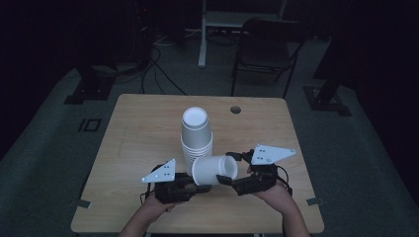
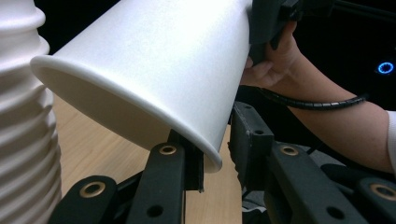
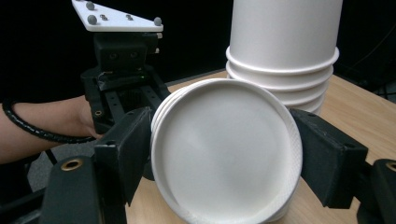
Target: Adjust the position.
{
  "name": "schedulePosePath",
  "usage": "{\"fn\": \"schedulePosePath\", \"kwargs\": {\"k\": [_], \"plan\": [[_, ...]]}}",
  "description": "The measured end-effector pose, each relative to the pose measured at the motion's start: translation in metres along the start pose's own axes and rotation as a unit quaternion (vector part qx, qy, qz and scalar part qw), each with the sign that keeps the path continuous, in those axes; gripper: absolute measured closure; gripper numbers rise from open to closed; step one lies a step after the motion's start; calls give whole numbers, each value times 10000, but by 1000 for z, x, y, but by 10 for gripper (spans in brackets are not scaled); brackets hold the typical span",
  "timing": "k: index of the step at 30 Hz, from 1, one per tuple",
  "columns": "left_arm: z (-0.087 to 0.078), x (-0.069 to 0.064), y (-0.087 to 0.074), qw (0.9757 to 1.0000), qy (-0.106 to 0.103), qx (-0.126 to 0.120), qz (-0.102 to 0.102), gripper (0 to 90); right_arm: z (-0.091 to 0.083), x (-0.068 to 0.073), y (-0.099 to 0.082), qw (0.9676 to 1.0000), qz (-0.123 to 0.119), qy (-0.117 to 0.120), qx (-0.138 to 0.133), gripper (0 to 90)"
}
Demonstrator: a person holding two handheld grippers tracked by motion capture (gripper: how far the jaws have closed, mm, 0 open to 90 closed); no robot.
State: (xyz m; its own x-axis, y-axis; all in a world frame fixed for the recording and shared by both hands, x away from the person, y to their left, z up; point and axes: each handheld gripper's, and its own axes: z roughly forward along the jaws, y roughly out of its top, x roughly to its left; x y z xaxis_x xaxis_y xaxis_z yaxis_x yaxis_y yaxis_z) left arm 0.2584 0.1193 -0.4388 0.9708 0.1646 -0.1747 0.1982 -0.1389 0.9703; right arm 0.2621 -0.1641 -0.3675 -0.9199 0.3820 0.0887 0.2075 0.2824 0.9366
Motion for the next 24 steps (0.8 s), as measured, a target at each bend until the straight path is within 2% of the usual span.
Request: {"fn": "schedulePosePath", "kwargs": {"k": [1, 3, 7, 14, 18, 24], "plan": [[0, 0, 0, 9999, -104, -15, -3, 763, 0, 0, 0, 10000, 5, -2, -4, 237], [0, -1, 0, 9999, -164, 0, 3, 795, 0, 0, 0, 10000, 26, 62, -11, 235], [0, -4, 2, 9993, -259, 97, 252, 839, 1, -1, -1, 9998, 92, 196, 35, 223], [-2, -4, 3, 9989, -355, 181, 254, 842, 1, -2, 0, 9994, 123, 304, 117, 220], [0, -4, 1, 9979, -396, 392, 321, 842, -1, -4, 2, 9993, 146, 328, 143, 197], [4, -3, -5, 9944, -499, 864, 356, 842, -5, -7, 6, 9992, 102, 262, 282, 198]]}}
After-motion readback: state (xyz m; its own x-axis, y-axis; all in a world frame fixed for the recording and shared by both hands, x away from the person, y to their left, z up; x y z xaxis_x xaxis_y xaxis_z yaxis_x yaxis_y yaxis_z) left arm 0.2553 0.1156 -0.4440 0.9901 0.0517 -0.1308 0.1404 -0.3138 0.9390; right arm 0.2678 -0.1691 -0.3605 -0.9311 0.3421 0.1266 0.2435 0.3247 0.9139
